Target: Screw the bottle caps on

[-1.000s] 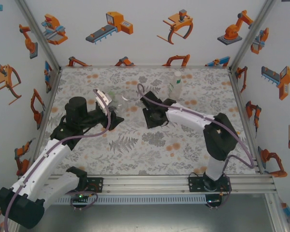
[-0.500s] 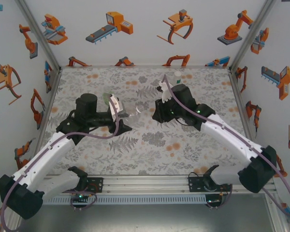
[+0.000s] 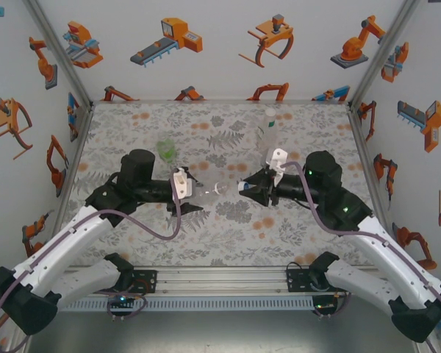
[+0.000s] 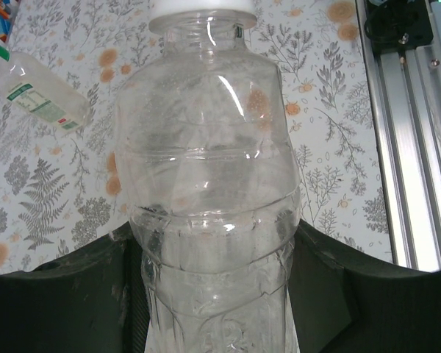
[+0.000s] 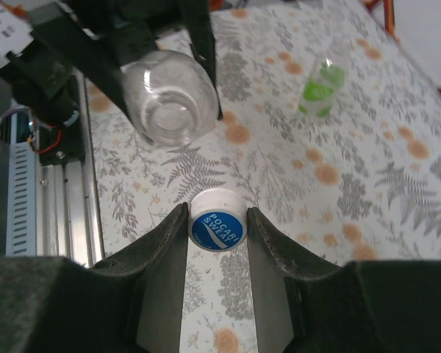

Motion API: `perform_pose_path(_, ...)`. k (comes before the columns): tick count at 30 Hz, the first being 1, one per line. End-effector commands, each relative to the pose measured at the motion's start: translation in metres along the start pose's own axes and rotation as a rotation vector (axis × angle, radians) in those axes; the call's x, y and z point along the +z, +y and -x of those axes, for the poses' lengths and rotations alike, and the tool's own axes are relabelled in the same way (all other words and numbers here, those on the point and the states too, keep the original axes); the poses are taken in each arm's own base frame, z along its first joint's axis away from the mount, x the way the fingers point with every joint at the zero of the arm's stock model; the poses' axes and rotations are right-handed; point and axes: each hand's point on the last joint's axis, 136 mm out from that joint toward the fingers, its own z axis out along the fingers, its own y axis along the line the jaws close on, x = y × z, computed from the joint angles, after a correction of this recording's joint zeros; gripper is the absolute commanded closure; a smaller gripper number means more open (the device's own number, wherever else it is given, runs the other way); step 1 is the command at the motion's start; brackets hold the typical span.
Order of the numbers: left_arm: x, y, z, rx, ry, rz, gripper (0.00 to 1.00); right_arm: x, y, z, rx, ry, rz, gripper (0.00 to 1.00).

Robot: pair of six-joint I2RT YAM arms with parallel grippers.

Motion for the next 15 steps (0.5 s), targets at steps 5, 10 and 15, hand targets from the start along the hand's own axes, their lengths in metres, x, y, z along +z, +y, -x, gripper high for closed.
perform_pose_path(5,-0.001,-0.022,-0.011,0.064,0.002,-0.059,1.0,-0.001,0.034,0.028,-0.22,-0.134,0.215,1.0)
perform_pose_path(10,-0.001,-0.022,-0.011,0.072,0.004,-0.058,1.0,0.009,0.04,0.027,-0.229,-0.116,0.283,1.0)
perform_pose_path(15,-0.002,-0.021,-0.009,0.071,-0.003,-0.048,1.0,0.016,0.043,0.026,-0.239,-0.11,0.303,1.0)
